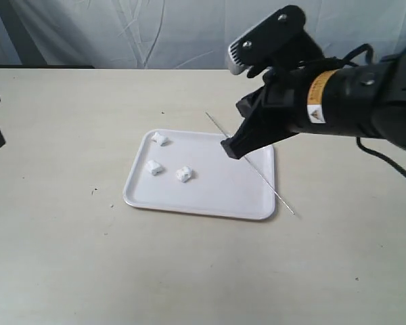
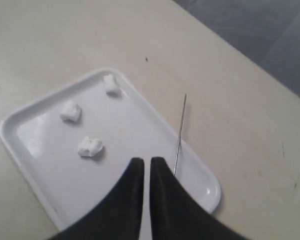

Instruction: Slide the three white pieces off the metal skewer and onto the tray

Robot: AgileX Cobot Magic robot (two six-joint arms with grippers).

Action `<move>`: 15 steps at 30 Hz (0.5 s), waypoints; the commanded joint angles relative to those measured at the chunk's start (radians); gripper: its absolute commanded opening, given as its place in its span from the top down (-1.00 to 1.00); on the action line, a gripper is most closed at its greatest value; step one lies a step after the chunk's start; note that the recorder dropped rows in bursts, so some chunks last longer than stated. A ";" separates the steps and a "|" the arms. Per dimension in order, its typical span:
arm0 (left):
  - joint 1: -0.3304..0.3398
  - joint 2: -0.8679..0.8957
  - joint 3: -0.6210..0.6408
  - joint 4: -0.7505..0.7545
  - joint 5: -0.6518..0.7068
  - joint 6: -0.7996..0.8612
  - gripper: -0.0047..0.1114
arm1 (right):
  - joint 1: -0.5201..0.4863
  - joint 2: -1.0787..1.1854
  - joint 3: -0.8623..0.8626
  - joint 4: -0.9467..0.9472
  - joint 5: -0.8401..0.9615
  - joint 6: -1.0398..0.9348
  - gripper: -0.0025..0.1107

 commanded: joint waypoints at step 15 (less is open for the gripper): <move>-0.003 -0.185 0.035 0.118 0.107 0.074 0.77 | -0.267 -0.684 0.225 -0.066 0.107 0.015 0.86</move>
